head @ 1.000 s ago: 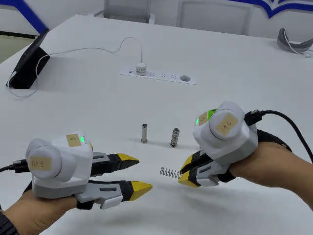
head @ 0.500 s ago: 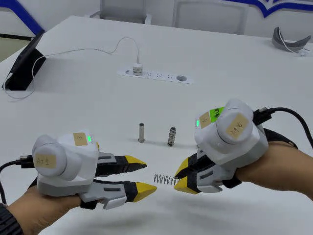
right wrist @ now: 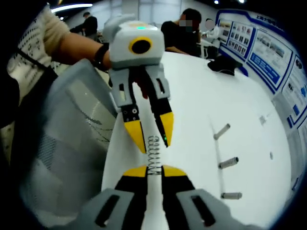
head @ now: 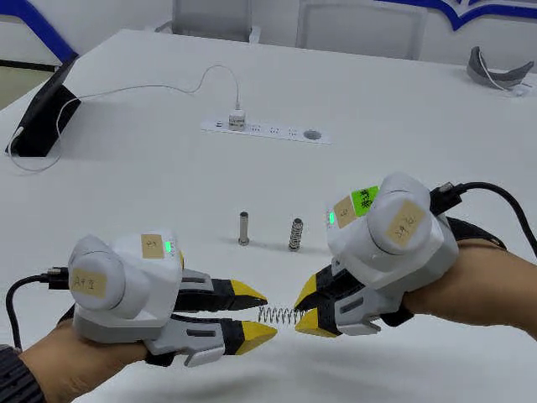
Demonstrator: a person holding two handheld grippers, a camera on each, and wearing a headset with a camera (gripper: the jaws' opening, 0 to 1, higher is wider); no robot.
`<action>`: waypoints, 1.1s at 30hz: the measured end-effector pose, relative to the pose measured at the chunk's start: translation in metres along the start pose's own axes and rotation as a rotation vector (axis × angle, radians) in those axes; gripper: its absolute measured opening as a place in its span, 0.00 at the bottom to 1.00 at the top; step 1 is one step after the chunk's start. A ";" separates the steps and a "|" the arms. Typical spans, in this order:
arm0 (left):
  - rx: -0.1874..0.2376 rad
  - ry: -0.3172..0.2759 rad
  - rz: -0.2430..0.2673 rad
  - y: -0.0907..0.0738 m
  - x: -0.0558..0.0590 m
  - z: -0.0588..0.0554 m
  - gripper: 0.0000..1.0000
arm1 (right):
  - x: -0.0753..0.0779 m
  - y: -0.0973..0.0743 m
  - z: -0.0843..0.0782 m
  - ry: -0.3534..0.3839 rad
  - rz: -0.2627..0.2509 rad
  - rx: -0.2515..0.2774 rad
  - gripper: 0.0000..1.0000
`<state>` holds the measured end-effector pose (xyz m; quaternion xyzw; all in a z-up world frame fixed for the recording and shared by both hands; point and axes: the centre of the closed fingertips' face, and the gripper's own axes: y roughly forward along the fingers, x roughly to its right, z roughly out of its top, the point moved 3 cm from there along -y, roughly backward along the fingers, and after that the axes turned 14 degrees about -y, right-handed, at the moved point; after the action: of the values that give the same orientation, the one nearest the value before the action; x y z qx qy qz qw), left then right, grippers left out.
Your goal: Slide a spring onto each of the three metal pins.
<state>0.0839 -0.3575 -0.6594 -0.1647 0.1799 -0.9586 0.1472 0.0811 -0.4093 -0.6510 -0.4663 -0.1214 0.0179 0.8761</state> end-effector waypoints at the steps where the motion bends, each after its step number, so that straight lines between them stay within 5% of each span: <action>1: -0.002 0.004 -0.006 0.001 0.001 0.000 0.17 | -0.001 0.000 0.000 -0.005 0.002 0.000 0.12; 18: -0.011 0.035 -0.024 0.002 0.004 0.000 0.12 | 0.002 -0.012 0.013 -0.063 0.005 -0.007 0.12; 33: -0.025 0.051 -0.027 0.003 0.006 -0.001 0.11 | 0.009 -0.019 0.048 -0.086 -0.018 0.091 0.12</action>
<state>0.0784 -0.3618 -0.6601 -0.1445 0.1932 -0.9621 0.1274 0.0771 -0.3798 -0.6085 -0.4236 -0.1623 0.0359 0.8905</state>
